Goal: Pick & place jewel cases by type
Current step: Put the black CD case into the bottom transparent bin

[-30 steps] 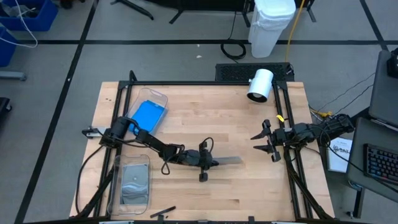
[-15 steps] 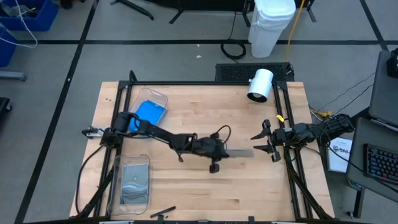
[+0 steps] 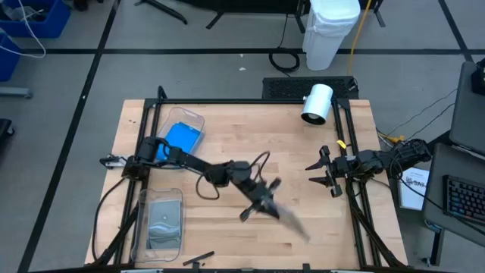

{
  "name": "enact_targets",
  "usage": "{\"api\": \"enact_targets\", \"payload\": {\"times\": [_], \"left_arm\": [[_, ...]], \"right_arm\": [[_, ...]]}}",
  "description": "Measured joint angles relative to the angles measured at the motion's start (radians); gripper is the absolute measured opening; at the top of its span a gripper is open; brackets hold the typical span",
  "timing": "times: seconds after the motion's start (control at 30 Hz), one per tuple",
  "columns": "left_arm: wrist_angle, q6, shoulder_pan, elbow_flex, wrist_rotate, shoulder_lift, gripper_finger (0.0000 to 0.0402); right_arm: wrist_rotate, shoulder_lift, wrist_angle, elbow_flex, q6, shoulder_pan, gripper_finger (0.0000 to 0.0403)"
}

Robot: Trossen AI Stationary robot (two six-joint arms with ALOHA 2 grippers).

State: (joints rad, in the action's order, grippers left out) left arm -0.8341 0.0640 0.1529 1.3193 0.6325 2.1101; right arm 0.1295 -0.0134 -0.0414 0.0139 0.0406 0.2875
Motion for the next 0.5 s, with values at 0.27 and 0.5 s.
{"api": "enact_targets", "payload": {"times": [0.27,0.5], "left_arm": [[-0.027,-0.172,0.105,0.000,0.138,0.000,0.0033],[0.185,-0.649,0.173,0.000,0.066,-0.001,0.0033]], "right_arm": [[0.000,0.000,0.000,0.000,0.000,0.000,0.0164],[0.000,0.000,0.000,0.000,0.000,0.000,0.0164]]}}
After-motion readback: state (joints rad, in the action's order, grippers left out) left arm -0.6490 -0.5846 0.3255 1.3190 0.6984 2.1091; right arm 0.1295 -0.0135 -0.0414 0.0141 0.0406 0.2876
